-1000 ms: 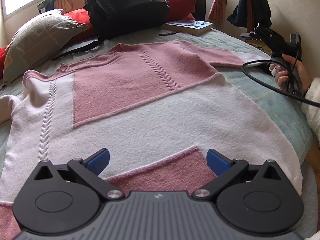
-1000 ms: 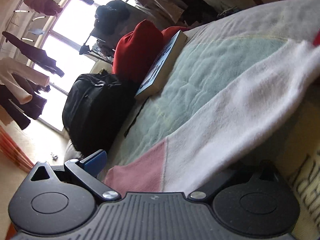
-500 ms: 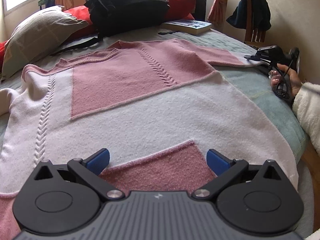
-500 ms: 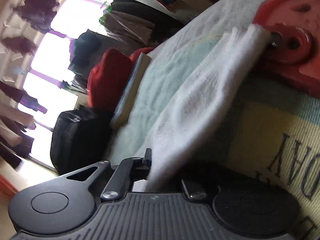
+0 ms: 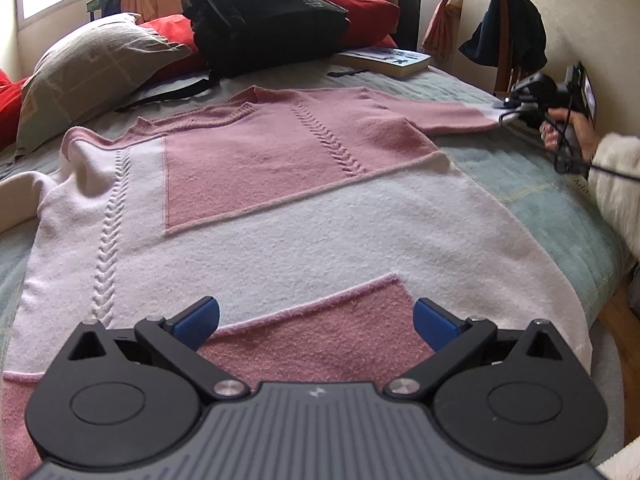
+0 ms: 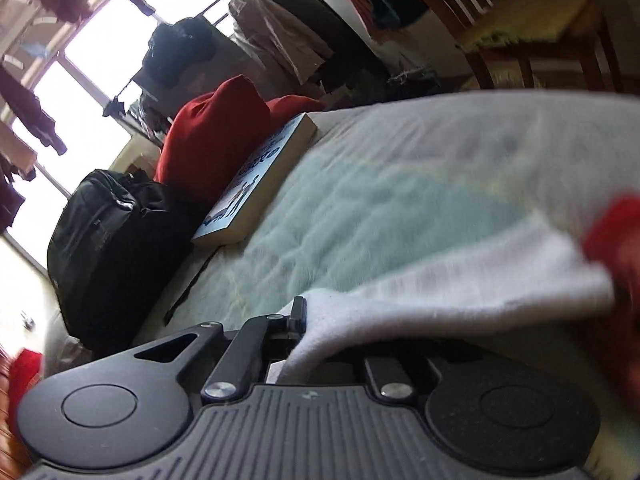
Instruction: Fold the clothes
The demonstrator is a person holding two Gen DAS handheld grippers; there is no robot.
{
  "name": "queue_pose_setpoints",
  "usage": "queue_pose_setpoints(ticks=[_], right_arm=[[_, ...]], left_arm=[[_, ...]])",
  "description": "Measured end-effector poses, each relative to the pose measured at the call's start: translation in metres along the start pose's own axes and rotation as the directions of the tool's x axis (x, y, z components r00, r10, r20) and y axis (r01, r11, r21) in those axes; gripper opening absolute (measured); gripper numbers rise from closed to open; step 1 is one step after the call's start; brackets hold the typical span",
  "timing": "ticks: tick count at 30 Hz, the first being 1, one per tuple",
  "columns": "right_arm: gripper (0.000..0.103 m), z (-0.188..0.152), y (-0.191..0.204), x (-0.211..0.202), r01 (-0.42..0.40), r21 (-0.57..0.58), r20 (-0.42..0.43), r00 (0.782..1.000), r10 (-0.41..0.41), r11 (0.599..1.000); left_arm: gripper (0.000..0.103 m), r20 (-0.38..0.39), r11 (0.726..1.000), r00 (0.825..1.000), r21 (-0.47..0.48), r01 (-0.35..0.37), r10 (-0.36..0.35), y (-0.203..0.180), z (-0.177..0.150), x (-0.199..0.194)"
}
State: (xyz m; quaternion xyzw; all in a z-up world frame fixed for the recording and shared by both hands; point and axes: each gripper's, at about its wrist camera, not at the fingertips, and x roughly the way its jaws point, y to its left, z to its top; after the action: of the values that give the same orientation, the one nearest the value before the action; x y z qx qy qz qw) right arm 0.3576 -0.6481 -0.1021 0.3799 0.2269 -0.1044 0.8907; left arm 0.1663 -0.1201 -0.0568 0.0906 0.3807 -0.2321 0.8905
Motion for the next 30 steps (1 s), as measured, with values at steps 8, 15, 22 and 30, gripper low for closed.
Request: queue_pose_setpoints(ticks=[8,15,22,30], right_arm=[[0.013,0.0,-0.015,0.003,0.015,-0.01,-0.026,1.0,-0.016,1.0],[0.033,0.003,-0.063,-0.015,-0.089,0.239,0.029,0.996,0.084,0.967],[0.035,0.016,-0.075,-0.018,-0.079,0.355,0.075,0.996,0.056,0.931],[0.024,0.035,-0.052,-0.059,0.043,0.132,0.224,0.972,-0.073,0.99]], left_arm=[[0.102,-0.021,1.0,1.0,0.017,-0.016,0.016,0.0,-0.002,0.005],[0.102,-0.034,1.0,0.999,0.029,-0.005,0.006,-0.004,-0.001,0.012],[0.102,-0.035,0.999,0.999,0.034,0.0,0.002,-0.006,-0.002,0.012],[0.102,-0.035,0.999,0.999,0.037,0.002,-0.001,-0.007,-0.002,0.01]])
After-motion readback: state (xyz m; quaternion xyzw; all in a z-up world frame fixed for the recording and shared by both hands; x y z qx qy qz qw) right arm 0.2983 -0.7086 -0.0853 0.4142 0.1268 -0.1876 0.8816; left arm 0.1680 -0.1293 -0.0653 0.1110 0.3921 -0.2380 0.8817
